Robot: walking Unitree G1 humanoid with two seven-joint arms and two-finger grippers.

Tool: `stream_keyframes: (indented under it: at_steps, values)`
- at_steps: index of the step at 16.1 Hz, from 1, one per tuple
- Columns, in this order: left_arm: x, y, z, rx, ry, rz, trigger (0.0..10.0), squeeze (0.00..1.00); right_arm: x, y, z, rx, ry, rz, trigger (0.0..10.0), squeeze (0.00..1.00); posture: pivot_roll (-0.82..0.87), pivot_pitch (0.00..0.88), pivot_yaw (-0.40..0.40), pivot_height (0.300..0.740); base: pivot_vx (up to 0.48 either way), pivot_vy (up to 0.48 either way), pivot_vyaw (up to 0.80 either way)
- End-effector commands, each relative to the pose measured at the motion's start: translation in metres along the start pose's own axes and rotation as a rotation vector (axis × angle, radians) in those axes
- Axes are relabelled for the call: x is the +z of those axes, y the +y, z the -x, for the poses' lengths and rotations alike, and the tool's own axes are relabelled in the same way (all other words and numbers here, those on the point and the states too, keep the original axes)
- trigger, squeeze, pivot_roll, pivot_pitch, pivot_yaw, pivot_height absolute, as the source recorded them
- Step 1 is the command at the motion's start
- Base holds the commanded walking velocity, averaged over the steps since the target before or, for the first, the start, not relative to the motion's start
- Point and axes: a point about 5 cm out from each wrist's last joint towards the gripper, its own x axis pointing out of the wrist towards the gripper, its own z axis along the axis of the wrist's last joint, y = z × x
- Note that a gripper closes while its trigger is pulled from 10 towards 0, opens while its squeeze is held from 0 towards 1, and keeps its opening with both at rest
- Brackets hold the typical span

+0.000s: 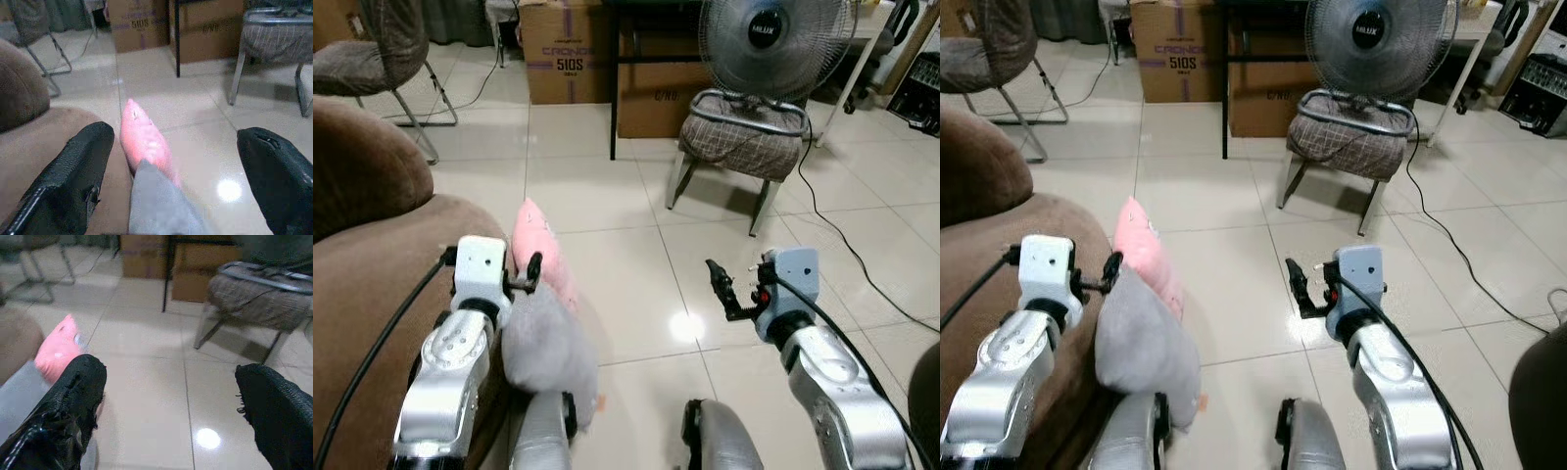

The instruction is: Move the pillow to the sofa from floor

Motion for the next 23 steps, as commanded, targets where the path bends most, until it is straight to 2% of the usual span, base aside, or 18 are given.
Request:
stream_keyframes:
  at_steps: [1,3,5,6,7,8,11,12,14,16,18,20,21,22,23]
  values:
    - [-0.009,0.001,-0.006,-0.02,0.063,0.0,10.0,0.0,0.001,0.003,0.005,0.051,0.015,0.014,10.0,0.0,0.06,0.0,-0.026,0.57,0.0,0.0,0.0]
    - [-0.017,0.004,-0.01,-0.013,0.104,0.006,10.0,0.0,0.0,0.005,0.006,0.097,0.035,0.042,10.0,0.0,0.04,0.0,-0.021,0.56,0.0,0.0,0.0]
    - [-0.034,0.01,-0.023,0.03,0.171,-0.012,10.0,0.0,0.004,0.009,0.01,0.221,0.058,0.127,10.0,0.0,0.01,0.016,-0.006,0.555,0.0,0.0,0.0]
    - [-0.042,0.012,-0.03,0.03,0.194,-0.055,10.0,0.0,0.008,0.013,0.009,0.308,0.075,0.187,10.0,0.0,-0.02,0.044,-0.002,0.555,0.0,0.0,0.0]
    - [-0.048,0.012,-0.034,0.022,0.215,-0.058,10.0,0.0,0.01,0.015,0.01,0.363,0.09,0.216,10.0,0.0,-0.04,0.061,-0.007,0.555,0.0,0.0,0.0]
    - [-0.06,0.015,-0.04,0.023,0.264,-0.064,10.0,0.0,0.02,0.023,0.014,0.514,0.109,0.273,10.0,0.0,-0.07,0.074,-0.017,0.555,0.0,0.0,0.0]
    - [-0.079,0.013,-0.042,0.018,0.357,-0.034,10.0,0.0,0.027,0.036,0.026,0.743,0.146,0.316,10.0,0.0,-0.08,0.099,-0.041,0.555,0.0,0.0,0.0]
    - [-0.084,0.012,-0.043,0.02,0.377,-0.012,10.0,0.0,0.028,0.037,0.029,0.779,0.164,0.333,10.0,0.0,-0.09,0.122,-0.047,0.555,0.0,0.0,0.0]
    - [-0.089,0.018,-0.045,0.071,0.398,-0.031,10.0,0.0,0.032,0.038,0.031,0.809,0.179,0.339,10.0,0.0,-0.12,0.151,-0.057,0.555,0.0,0.0,0.0]
    - [-0.089,0.023,-0.048,0.125,0.392,0.037,10.0,0.0,0.034,0.037,0.036,0.826,0.199,0.344,10.0,0.0,-0.14,0.161,-0.063,0.555,0.0,0.0,0.0]
    - [-0.09,0.022,-0.049,0.123,0.395,0.053,10.0,0.0,0.033,0.037,0.041,0.835,0.213,0.348,10.0,0.0,-0.15,0.162,-0.07,0.555,0.0,0.0,0.0]
    - [-0.094,0.023,-0.047,0.15,0.413,0.007,10.0,0.0,0.033,0.038,0.046,0.846,0.224,0.35,10.0,0.0,-0.16,0.161,-0.076,0.555,0.0,0.0,0.0]
    - [-0.096,0.034,-0.044,0.247,0.416,-0.057,10.0,0.0,0.034,0.04,0.049,0.852,0.231,0.344,10.0,0.0,-0.17,0.159,-0.079,0.555,0.0,0.0,0.0]
    - [-0.096,0.038,-0.043,0.282,0.412,-0.072,10.0,0.0,0.034,0.041,0.05,0.855,0.232,0.342,10.0,0.0,-0.17,0.159,-0.08,0.555,0.0,0.0,0.0]
    - [-0.093,0.05,-0.041,0.377,0.395,-0.068,10.0,0.0,0.033,0.042,0.052,0.863,0.243,0.34,10.0,0.0,-0.17,0.161,-0.083,0.555,0.0,0.0,0.0]
